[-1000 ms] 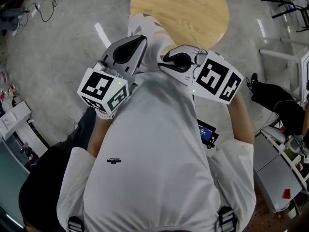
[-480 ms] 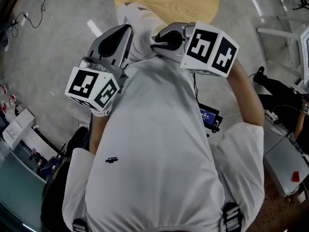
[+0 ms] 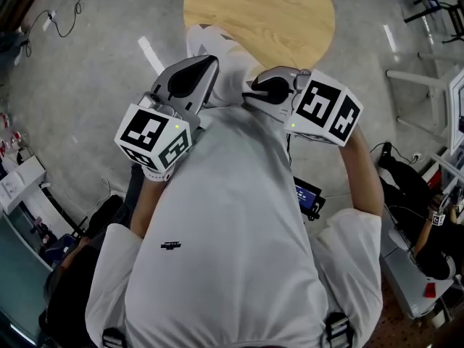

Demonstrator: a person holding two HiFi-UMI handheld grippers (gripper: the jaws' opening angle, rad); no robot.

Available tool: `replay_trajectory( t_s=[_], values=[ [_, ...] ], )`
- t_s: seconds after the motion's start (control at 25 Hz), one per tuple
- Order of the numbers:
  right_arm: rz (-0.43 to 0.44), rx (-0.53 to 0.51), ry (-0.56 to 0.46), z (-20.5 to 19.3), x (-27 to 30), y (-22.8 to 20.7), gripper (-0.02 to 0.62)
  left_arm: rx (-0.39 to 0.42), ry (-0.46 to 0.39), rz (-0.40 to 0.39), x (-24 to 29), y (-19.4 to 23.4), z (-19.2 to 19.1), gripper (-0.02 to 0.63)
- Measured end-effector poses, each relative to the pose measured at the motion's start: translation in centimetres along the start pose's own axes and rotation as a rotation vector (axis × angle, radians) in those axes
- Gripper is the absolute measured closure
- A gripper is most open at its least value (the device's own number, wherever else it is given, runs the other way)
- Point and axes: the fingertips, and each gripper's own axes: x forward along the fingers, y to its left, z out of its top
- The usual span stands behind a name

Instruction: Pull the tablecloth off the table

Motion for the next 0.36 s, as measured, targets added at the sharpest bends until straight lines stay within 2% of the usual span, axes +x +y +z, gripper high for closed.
replay_trajectory(
  t_s=[0.36],
  values=[
    [-0.013, 0.006, 0.006, -0.8, -1.0, -0.4, 0.581, -0.013, 0.009, 0.004, 0.1, 0.0, -0.1, 0.598]
  ],
)
